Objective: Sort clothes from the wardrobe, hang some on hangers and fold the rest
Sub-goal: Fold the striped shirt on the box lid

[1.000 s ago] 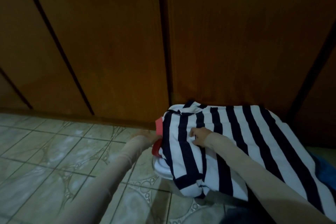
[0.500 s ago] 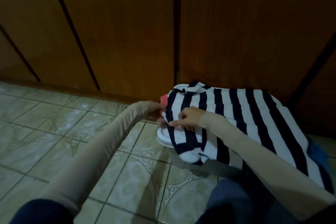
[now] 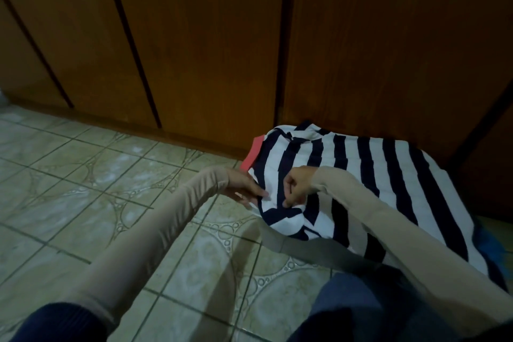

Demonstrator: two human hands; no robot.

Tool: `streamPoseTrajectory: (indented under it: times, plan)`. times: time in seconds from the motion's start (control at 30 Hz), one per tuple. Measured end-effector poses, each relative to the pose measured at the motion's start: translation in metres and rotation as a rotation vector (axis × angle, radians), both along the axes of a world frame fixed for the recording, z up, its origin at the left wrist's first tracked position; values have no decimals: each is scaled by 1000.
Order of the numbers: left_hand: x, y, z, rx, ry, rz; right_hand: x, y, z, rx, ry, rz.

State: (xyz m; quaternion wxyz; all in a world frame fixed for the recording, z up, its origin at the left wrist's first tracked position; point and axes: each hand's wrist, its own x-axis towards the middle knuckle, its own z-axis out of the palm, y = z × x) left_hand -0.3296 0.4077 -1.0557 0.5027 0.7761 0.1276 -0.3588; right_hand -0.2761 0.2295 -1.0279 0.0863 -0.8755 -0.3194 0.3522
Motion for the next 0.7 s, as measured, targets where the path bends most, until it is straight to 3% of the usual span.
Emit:
streamPoseTrajectory:
  times: [0.1,0.2,0.3,0.43,0.57,0.7]
  plan:
    - [-3,-11,-2,261,-100,-64,-4,-15,1,-52,-1,25]
    - [-3,-16,-5,83,-136,116,-10,-26,-1,-146,-46,68]
    - [-2,-22,-7,-96,-145,283,-16,-31,-5,-231,-220,107]
    - [-2,-39,-5,-264,-187,412,-17,-32,-8,-180,-290,63]
    - [-8,-42,0,-167,-126,117,-15,-41,-1,-66,-246,-2]
    - [-9,-46,-8,-167,-142,281,-12,-54,7,52,-170,-89]
